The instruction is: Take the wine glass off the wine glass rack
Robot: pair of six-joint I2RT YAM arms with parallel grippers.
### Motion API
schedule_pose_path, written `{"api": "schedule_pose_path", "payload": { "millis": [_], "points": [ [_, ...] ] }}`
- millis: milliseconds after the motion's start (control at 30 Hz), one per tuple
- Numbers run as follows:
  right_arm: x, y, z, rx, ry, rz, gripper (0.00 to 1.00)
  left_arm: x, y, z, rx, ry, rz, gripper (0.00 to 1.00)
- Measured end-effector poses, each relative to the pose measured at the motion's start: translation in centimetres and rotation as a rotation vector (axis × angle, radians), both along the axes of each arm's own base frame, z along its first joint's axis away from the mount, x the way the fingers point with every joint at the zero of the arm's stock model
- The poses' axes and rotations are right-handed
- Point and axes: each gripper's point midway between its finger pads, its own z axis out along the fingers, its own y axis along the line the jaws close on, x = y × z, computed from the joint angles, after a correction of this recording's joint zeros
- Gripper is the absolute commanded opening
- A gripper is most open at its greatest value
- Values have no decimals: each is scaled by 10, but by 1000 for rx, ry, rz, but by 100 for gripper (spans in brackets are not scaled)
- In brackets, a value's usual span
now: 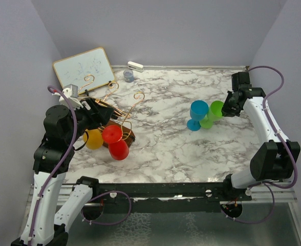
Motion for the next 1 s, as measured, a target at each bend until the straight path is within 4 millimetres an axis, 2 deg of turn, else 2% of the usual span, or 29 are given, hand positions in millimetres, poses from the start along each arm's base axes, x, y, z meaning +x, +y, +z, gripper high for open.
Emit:
{"api": "schedule_pose_path", "payload": {
  "millis": [267,567,600,633,833,1000],
  "points": [
    [0,-1,-2,-12,7,-1,1,-2,1,0,5,-4,-1,65],
    [0,-1,-7,-36,22,0,7,-2,1,-1,15,-7,-3,65],
    [1,-1,-7,-37,20,-1,18,-2,1,-1,15,-7,-3,65],
    [1,-1,-7,-37,19,0,23,-2,1,-1,17,-7,-3,65],
    [2,1,-7,-40,15,5,37,-2,1,-2,19,-1,-4,65],
    [2,1,-6,-40,12,8,41,-3,1,-3,19,1,-4,65]
  ]
}}
